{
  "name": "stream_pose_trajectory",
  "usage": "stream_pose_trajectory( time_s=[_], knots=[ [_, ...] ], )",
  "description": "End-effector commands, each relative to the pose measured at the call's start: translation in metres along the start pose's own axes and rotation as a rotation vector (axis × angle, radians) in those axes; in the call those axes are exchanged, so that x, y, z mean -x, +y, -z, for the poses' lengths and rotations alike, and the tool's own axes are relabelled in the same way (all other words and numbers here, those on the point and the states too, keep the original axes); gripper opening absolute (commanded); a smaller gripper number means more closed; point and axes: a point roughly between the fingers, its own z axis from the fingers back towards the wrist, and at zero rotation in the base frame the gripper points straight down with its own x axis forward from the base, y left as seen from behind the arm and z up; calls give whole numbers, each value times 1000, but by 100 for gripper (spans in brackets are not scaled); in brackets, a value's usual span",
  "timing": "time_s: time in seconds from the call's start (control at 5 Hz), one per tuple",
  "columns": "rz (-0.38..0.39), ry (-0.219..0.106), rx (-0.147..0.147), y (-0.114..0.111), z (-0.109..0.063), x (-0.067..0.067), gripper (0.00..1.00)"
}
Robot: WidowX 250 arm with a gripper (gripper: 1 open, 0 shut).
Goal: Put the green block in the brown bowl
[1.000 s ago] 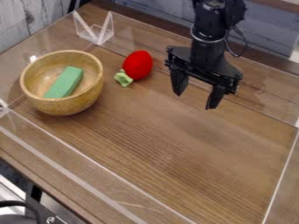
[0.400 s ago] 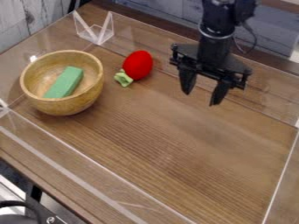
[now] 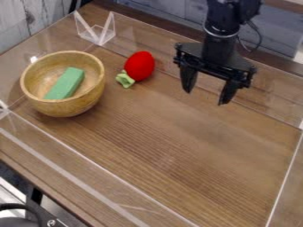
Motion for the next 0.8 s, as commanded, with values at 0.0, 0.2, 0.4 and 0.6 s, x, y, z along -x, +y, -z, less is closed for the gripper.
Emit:
stream_pose_trajectory(
  time_s=[0.0, 0.2, 0.4, 0.6],
  knots=[
    [-7, -54, 15, -3, -6, -16, 100],
    [-45, -51, 10, 5, 6, -14, 100],
    [-77, -46, 2, 12, 16, -10, 100],
    [-72, -37, 1, 18, 7, -6, 100]
  ],
)
